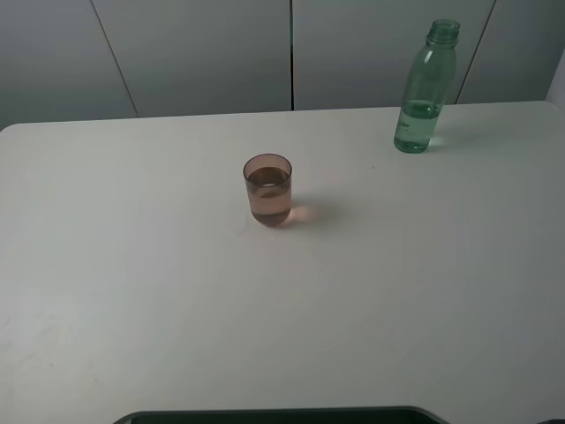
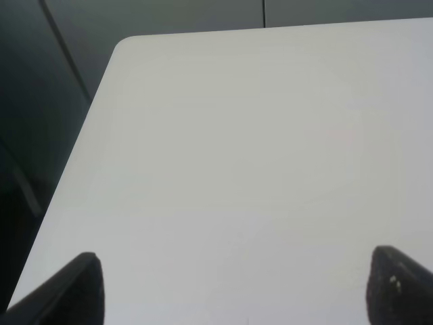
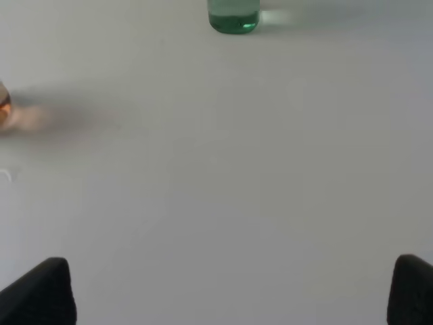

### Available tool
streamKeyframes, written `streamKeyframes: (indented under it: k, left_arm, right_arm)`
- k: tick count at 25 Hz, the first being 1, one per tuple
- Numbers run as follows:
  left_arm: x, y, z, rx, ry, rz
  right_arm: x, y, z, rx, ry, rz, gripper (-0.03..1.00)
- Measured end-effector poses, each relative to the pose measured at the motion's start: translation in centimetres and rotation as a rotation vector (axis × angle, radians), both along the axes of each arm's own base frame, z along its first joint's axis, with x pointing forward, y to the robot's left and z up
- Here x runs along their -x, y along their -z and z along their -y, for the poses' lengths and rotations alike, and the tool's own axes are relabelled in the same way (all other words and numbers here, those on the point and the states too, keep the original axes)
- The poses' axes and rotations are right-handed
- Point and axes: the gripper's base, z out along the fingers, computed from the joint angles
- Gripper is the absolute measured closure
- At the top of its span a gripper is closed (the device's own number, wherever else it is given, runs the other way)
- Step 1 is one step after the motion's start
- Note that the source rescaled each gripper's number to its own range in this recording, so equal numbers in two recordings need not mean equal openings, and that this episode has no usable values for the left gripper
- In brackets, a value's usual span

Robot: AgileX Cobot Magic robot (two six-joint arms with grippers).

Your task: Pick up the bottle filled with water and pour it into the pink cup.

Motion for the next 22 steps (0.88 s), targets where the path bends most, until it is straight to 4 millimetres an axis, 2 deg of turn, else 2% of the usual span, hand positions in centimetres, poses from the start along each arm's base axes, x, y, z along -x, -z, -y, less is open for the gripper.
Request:
streamKeyframes:
  k: [9, 22]
  left_arm:
    - [0.0, 0.0, 0.0, 0.0, 0.0, 0.0]
    - [0.0, 0.0, 0.0, 0.003, 0.002, 0.0]
  right_arm:
    - [2.6, -0.1, 0.3, -0.021, 0.0, 0.169, -0.03]
    - [2.7, -0.1, 0.3, -0.022, 0.0, 0.18, -0.03]
